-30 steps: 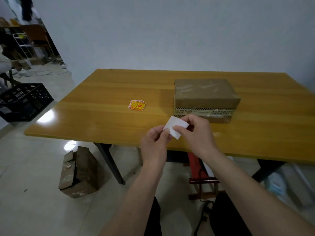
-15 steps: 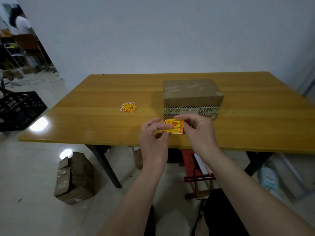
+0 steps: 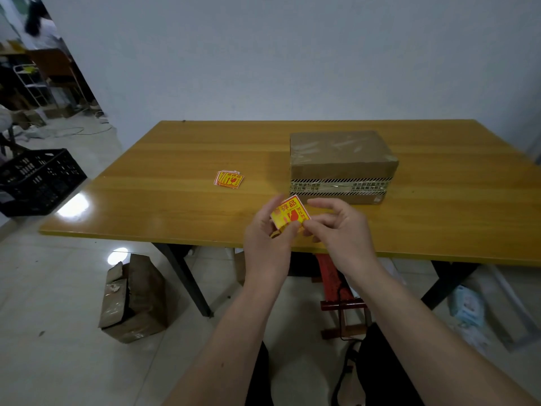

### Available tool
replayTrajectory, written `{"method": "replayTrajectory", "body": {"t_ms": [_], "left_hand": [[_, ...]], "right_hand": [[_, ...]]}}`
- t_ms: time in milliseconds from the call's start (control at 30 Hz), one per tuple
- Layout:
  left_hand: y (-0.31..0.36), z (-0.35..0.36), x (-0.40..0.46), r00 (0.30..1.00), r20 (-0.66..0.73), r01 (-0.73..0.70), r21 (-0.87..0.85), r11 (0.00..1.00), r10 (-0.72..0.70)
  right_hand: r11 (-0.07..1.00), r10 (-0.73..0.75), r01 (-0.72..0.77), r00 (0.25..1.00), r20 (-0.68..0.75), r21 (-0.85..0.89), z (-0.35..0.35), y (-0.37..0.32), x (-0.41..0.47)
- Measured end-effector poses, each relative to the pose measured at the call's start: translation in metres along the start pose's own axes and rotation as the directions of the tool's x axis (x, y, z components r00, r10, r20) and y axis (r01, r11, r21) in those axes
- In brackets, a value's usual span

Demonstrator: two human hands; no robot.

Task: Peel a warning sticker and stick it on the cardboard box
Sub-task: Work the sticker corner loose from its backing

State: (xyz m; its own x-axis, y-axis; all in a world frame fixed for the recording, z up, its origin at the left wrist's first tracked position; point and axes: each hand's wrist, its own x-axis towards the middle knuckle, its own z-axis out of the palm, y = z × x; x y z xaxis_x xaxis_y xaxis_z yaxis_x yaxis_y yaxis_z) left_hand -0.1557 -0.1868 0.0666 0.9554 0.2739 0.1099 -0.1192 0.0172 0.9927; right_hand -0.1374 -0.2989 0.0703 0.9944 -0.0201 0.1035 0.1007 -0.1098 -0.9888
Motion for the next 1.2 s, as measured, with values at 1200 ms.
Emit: {"method": "replayTrajectory", "body": {"t_ms": [1200], "left_hand": [[-0.008, -0.004, -0.006, 0.976, -0.004, -0.21, 0.267, 0.941, 0.219]], "right_hand": [[0.958, 0.162, -0.179, 0.983, 0.091, 0.226, -0.006, 0.0, -0.002]]}}
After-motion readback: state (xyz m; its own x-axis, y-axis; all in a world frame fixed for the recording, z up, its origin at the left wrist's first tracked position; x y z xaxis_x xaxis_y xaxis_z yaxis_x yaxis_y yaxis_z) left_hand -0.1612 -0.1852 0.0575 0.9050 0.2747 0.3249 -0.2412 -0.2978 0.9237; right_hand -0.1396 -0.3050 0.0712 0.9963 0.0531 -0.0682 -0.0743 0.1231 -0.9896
